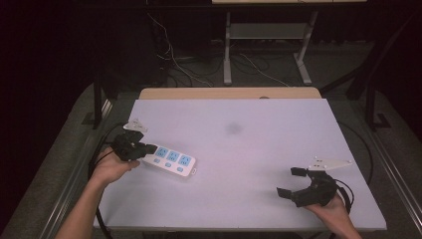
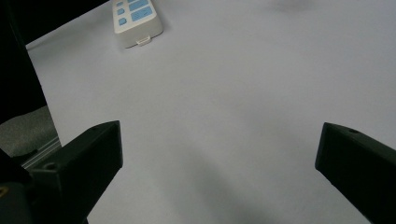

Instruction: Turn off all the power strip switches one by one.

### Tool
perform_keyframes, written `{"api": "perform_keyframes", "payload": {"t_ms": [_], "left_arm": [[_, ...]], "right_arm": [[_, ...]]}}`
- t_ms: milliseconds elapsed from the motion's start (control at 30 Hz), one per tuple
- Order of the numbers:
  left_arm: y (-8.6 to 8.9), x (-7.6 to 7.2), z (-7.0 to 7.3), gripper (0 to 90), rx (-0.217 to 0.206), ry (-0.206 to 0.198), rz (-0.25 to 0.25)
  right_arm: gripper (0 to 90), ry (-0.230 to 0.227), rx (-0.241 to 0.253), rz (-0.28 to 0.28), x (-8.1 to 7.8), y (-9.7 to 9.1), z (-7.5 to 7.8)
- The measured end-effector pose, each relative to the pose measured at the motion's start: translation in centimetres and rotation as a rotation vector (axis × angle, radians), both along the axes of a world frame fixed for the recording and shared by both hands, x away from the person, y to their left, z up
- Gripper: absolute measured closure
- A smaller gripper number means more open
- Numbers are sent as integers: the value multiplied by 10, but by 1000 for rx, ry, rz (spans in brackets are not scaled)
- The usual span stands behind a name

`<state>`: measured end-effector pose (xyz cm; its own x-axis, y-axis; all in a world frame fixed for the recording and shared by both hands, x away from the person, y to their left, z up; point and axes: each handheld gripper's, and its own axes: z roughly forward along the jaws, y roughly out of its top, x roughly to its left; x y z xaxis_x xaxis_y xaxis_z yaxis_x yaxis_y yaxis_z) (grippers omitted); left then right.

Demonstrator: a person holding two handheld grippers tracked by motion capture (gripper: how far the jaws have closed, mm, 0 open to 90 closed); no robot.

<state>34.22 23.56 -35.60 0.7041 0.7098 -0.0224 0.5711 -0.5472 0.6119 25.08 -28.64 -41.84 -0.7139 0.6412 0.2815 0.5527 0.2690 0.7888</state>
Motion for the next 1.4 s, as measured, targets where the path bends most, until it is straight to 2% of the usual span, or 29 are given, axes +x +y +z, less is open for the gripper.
{"api": "perform_keyframes", "payload": {"t_ms": [267, 1400], "left_arm": [[5, 3, -7, 892, -7, 10, 22], [-1, 10, -41, 891, 19, 74, 11]], "right_arm": [[5, 0, -1, 0, 0, 0, 0], [5, 6, -15, 10, 0, 1, -1]]}}
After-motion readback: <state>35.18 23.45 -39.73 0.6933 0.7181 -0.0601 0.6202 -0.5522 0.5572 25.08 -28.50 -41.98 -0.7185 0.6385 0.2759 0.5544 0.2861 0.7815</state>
